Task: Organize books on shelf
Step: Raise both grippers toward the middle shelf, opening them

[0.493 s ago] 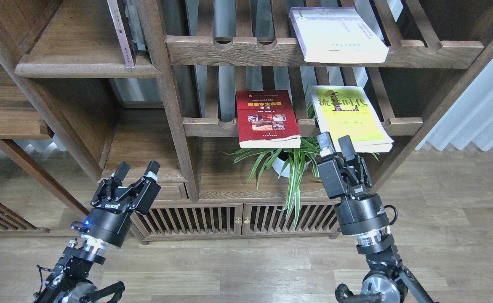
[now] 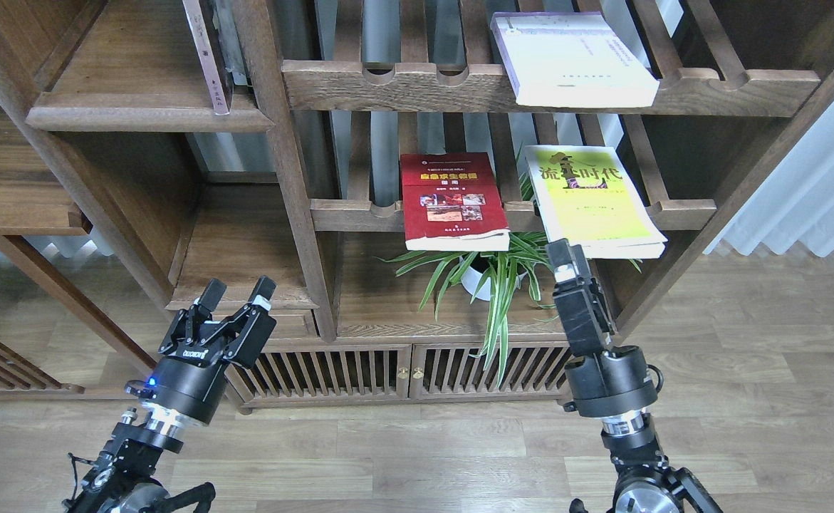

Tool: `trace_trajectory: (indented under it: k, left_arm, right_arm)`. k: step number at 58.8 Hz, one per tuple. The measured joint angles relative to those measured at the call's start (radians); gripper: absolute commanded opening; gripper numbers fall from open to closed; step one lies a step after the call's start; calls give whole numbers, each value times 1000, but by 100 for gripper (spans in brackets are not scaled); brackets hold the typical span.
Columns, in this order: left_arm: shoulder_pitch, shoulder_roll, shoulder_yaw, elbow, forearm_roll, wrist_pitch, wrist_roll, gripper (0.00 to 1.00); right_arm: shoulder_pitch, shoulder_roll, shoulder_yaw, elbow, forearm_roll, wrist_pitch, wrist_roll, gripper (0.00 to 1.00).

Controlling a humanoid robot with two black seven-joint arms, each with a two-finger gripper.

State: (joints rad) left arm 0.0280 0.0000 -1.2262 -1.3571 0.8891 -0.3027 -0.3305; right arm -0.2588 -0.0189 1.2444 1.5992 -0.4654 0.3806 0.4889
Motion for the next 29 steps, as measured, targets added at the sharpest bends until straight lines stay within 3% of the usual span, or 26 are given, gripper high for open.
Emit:
trace_trajectory:
  k: [15,29]
  left_arm:
    - [1,0,25,21,-6,-80,5,100]
    - [-2,0,25,26,-89,-88,7,100]
  right_arm:
    - [12,0,0,-32,12,97,0,99]
    - [9,13,1,-70,29,108,0,99]
